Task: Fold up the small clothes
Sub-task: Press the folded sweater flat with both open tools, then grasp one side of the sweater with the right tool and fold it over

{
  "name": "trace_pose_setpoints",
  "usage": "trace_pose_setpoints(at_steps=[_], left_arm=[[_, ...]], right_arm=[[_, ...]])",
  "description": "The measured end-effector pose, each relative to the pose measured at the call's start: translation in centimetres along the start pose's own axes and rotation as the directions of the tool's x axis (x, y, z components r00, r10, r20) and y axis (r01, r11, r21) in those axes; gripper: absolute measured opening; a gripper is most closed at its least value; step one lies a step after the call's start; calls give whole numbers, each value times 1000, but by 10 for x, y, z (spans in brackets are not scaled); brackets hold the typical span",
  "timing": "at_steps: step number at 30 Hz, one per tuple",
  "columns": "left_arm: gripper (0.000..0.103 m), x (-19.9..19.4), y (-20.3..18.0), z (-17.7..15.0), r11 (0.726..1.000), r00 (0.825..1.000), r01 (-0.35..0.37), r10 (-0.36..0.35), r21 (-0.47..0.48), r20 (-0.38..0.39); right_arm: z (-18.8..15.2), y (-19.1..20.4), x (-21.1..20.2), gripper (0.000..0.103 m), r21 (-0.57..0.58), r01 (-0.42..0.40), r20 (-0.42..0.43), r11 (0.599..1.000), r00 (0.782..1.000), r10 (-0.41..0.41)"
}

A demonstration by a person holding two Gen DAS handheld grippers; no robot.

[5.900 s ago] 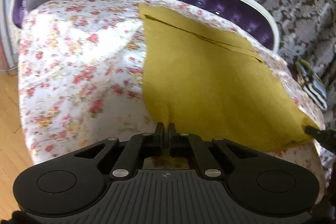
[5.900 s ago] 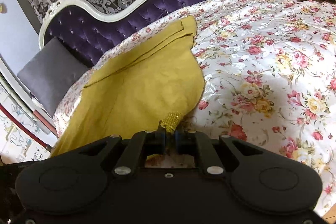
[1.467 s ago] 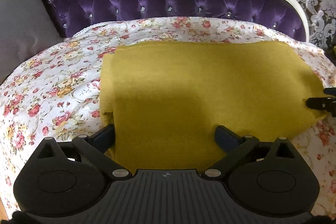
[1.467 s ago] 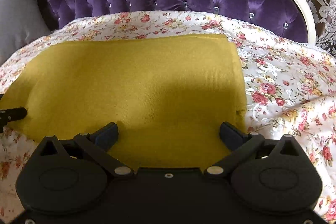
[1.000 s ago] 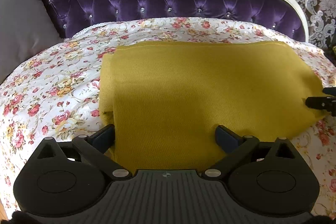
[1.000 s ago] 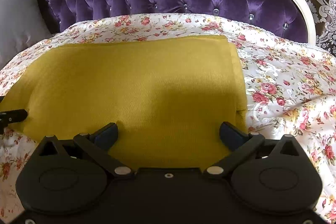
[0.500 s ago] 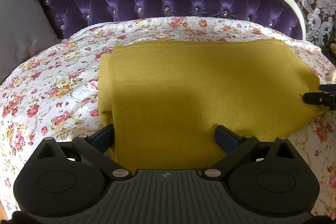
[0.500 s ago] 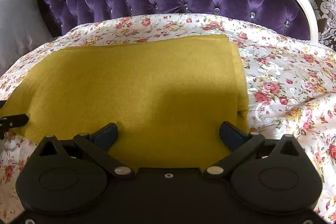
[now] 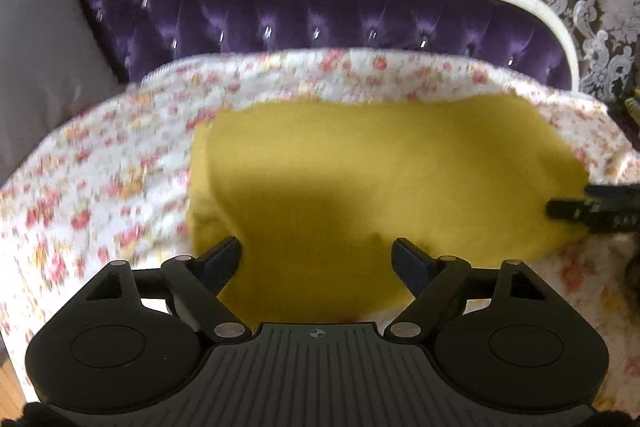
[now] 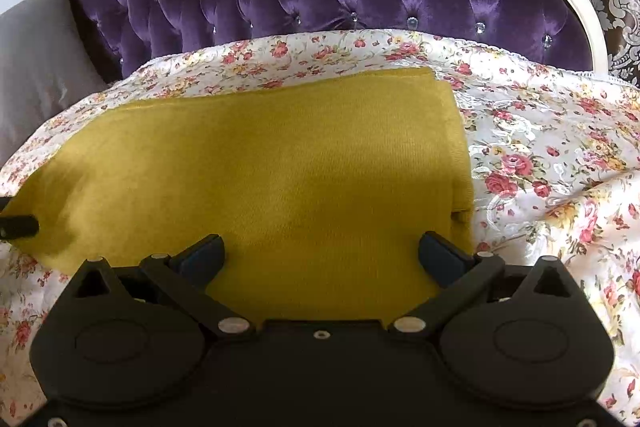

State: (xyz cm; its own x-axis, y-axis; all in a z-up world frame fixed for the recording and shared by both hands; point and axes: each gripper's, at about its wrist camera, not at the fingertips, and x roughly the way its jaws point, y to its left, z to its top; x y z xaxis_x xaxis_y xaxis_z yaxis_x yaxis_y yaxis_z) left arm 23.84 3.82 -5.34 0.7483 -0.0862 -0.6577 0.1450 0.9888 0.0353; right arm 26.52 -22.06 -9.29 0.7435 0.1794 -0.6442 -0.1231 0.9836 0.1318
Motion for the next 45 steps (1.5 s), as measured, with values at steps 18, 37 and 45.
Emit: trace_pose_setpoints(at_steps=[18, 37, 45], left_arm=[[82, 112, -52, 70, 995, 989, -44, 32, -85, -147], [87, 119, -63, 61, 996, 991, -79, 74, -37, -114], [87, 120, -61, 62, 997, 990, -73, 67, -38, -127]], right_arm=[[-2, -6, -3, 103, 40, -37, 18, 999, 999, 36], [24, -86, -30, 102, 219, -211, 127, 953, 974, 186], [25, -115, 8, 102, 310, -315, 44, 897, 947, 317]])
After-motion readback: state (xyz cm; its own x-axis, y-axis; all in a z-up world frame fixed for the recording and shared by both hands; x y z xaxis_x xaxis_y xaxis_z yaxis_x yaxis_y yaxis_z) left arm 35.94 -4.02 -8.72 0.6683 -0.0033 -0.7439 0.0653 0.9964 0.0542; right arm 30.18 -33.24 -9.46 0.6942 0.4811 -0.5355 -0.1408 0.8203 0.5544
